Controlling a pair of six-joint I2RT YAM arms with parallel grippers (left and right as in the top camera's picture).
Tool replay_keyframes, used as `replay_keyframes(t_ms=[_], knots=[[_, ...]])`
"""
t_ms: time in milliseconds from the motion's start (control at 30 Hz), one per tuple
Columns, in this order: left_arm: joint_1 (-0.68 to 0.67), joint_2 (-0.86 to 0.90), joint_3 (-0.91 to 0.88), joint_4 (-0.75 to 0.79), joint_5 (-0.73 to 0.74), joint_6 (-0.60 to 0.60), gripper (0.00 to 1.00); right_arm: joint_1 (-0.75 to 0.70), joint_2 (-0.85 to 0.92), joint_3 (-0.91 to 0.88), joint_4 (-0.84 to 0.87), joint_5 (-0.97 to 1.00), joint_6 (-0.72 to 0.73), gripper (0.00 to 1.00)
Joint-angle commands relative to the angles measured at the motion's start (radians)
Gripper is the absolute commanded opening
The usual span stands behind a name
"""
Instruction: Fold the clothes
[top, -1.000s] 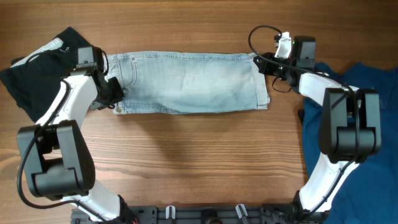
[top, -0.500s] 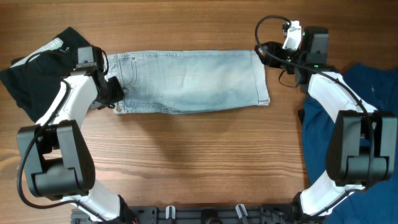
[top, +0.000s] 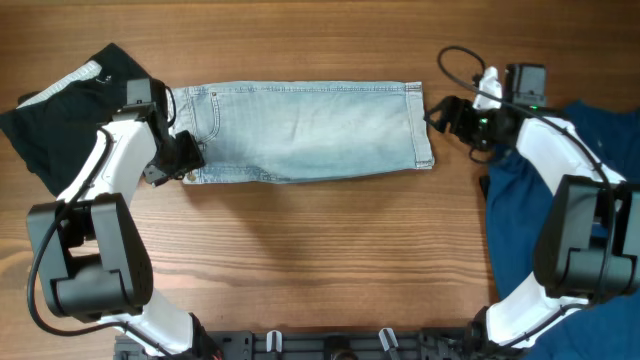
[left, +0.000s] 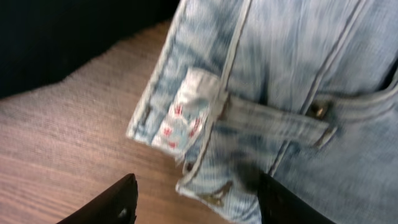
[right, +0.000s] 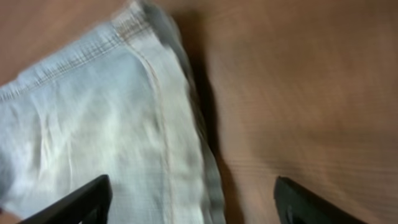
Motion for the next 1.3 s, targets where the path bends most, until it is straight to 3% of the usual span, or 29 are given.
replay_keyframes(t_ms=[0,133,367,533,567,600,633,700,900,1000,1067,1167,1200,1233,1267], knots=[[0.012,-0.063,0.012,-0.050,0.011,0.027,0.63,-0.012,-0.017,0.003,-0.117,-0.067,-0.078,0.81],[0.040,-0.142,0.034,-0.089,0.024,0.027,0.73,0.027,-0.012,0.002,-0.196,-0.010,-0.124,0.81],[0.072,-0.177,0.029,-0.127,0.079,0.027,0.79,0.092,0.055,-0.018,-0.146,0.056,-0.093,0.81],[0.072,-0.169,0.028,-0.166,0.077,0.027,0.80,0.093,0.098,-0.018,-0.142,0.093,-0.060,0.73],[0.074,-0.163,0.028,-0.166,0.074,0.027,0.80,0.093,0.098,-0.018,-0.143,0.121,-0.057,0.67],[0.079,-0.156,0.028,-0.163,0.074,0.027,0.80,0.093,0.098,-0.018,-0.144,0.141,-0.048,0.29],[0.083,-0.142,0.028,-0.156,0.075,0.026,0.80,0.093,0.098,-0.018,-0.147,0.163,-0.013,0.14],[0.088,-0.125,0.028,-0.145,0.075,0.026,0.80,0.093,0.098,-0.018,-0.155,0.169,-0.005,0.04],[0.090,-0.105,0.027,-0.129,0.075,0.026,0.81,0.093,0.098,-0.018,-0.175,0.142,-0.022,0.04],[0.092,-0.105,0.027,-0.129,0.075,0.027,0.84,0.068,0.098,-0.014,-0.244,0.414,0.104,0.04],[0.092,-0.105,0.027,-0.122,0.075,0.027,0.87,0.022,0.096,-0.002,-0.285,0.475,0.124,0.04],[0.091,-0.095,0.027,-0.055,0.094,0.066,0.93,-0.043,0.092,0.008,-0.284,0.351,0.053,0.05],[0.091,-0.084,0.027,-0.020,0.134,0.095,0.95,-0.057,0.092,0.008,-0.279,0.313,0.043,0.38],[0.092,-0.072,0.027,0.006,0.179,0.111,0.97,-0.065,0.092,0.008,-0.276,0.282,0.024,0.55],[0.092,-0.056,0.027,0.036,0.237,0.127,0.98,-0.071,0.092,0.008,-0.276,0.259,0.009,0.59]])
